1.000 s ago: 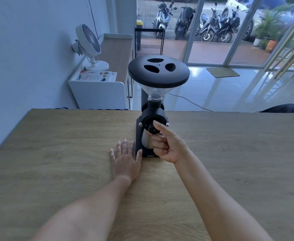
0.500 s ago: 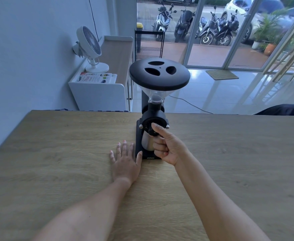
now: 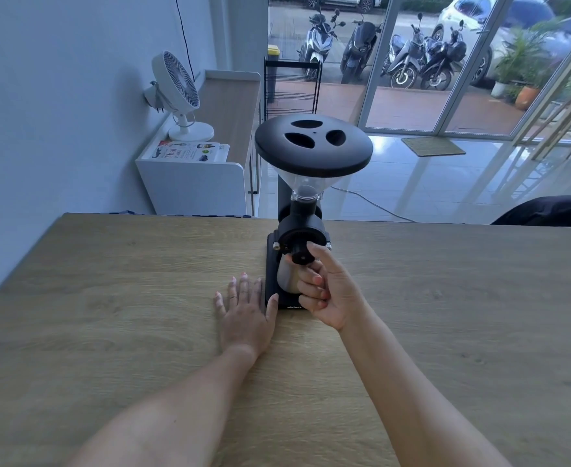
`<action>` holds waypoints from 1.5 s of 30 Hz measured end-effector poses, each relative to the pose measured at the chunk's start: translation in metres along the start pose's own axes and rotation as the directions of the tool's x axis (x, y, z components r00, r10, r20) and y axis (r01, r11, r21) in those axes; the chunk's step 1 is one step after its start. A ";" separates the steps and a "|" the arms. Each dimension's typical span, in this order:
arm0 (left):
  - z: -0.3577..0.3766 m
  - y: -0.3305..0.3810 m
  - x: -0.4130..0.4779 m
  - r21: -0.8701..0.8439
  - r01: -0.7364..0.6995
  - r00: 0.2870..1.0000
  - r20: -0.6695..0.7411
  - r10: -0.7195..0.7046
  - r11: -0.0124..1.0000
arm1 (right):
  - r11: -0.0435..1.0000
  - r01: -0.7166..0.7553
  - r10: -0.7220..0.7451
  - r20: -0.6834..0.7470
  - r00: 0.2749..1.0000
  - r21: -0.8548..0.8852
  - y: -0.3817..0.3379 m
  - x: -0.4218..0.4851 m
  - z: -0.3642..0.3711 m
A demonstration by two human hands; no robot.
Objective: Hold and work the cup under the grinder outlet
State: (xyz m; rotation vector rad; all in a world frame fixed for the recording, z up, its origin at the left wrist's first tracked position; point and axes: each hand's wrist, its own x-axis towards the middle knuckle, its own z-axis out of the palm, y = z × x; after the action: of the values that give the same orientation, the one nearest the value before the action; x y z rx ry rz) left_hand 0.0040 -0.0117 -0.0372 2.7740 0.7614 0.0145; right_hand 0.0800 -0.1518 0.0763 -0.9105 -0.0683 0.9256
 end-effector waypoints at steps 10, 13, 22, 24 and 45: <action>0.001 -0.001 0.000 0.002 0.005 1.000 0.000 -0.005 1.000 | 0.999 0.038 -0.037 -0.060 0.997 0.007 0.001 0.001 0.005; 0.002 -0.001 0.000 0.003 0.004 1.000 -0.001 -0.004 1.000 | 0.999 0.044 -0.044 -0.077 0.996 0.000 0.002 0.001 0.006; 0.001 0.000 0.000 0.006 0.006 1.000 0.008 -0.006 1.000 | 0.999 0.054 -0.054 -0.085 0.995 0.000 0.003 0.002 0.005; 0.001 0.000 0.000 0.005 0.003 1.000 0.005 -0.003 1.000 | 0.999 0.054 -0.055 -0.089 0.995 -0.007 0.003 0.002 0.004; -0.001 0.001 0.000 0.009 0.001 1.000 0.009 -0.001 1.000 | 0.995 0.077 -0.083 -0.108 0.991 -0.062 0.004 0.005 0.002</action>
State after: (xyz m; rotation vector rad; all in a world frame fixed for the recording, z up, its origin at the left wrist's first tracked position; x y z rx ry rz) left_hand 0.0041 -0.0120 -0.0362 2.7806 0.7621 -0.0012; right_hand 0.0802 -0.1459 0.0729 -1.0040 -0.0366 0.8009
